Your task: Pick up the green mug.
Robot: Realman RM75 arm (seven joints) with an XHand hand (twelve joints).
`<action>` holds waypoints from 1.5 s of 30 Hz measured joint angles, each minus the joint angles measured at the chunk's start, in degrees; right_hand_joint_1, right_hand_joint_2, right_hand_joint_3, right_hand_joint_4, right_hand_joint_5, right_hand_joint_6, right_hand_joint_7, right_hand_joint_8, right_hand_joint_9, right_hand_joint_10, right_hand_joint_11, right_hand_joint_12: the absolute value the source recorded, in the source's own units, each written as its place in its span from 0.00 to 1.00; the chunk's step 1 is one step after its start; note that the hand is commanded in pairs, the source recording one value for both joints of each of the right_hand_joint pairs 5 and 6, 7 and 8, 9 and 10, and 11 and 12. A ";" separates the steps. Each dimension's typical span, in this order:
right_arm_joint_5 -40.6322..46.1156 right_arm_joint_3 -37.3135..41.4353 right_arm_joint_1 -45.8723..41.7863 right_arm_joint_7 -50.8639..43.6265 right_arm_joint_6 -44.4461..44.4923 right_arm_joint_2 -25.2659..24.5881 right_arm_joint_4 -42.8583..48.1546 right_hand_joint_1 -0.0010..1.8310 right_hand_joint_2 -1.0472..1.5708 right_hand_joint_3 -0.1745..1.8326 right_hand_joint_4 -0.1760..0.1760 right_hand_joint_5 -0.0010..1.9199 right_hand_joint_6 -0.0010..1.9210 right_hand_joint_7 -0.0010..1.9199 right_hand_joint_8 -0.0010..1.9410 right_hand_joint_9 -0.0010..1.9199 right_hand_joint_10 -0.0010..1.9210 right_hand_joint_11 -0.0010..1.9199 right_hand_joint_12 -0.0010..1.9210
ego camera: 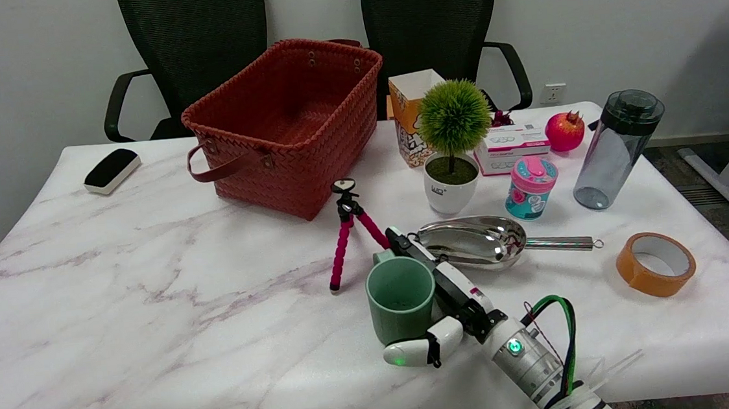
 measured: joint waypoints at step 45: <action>0.25 0.34 -0.32 -0.01 1.20 -0.19 -0.21 0.53 0.64 0.32 0.50 0.56 0.56 0.89 0.89 0.69 0.69 0.97 0.97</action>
